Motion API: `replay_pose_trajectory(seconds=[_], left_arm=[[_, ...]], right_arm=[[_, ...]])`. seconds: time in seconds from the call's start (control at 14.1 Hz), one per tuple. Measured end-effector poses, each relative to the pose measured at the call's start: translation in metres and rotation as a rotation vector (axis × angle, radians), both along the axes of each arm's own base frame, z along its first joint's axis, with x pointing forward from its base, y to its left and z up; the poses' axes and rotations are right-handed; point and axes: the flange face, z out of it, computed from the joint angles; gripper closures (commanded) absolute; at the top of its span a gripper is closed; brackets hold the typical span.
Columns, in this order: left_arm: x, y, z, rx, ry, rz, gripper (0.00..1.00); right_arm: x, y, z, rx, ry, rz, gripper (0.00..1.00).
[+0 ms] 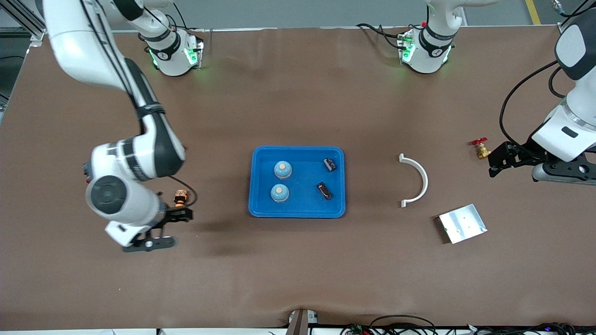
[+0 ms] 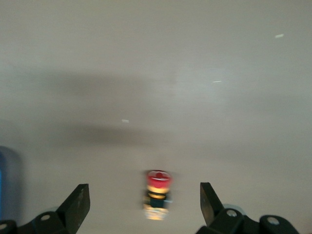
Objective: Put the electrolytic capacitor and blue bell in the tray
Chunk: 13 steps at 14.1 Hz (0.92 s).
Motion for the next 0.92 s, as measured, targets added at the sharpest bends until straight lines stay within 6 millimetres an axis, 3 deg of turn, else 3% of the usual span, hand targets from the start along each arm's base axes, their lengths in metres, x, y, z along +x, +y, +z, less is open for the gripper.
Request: replay_pose_trajectory(seconds=[0.14,0.28,0.43,0.64,0.78,0.92], left_arm=[[0.001,0.004,0.008,-0.001,-0.015,0.006,0.0],[-0.002,0.008,0.018,0.001,-0.007,0.014,0.0],[-0.005,0.01,0.022,0.002,0.012,0.019,0.0],[-0.016,0.009,0.021,0.01,0.087,0.017,0.0],[-0.024,0.006,0.022,0.015,0.134,0.013,0.0],[-0.03,0.009,0.025,0.018,0.153,0.018,0.0]], right_arm=[[0.004,-0.044,0.018,0.003,-0.003,0.034,0.0],[0.003,-0.06,0.031,0.004,-0.01,0.041,0.0],[-0.001,-0.055,0.045,0.006,-0.008,0.048,0.0],[-0.013,-0.047,0.081,0.004,-0.012,0.053,0.0],[-0.021,-0.047,0.108,0.001,-0.024,0.047,0.0],[-0.027,-0.05,0.122,-0.002,-0.028,0.04,0.0]])
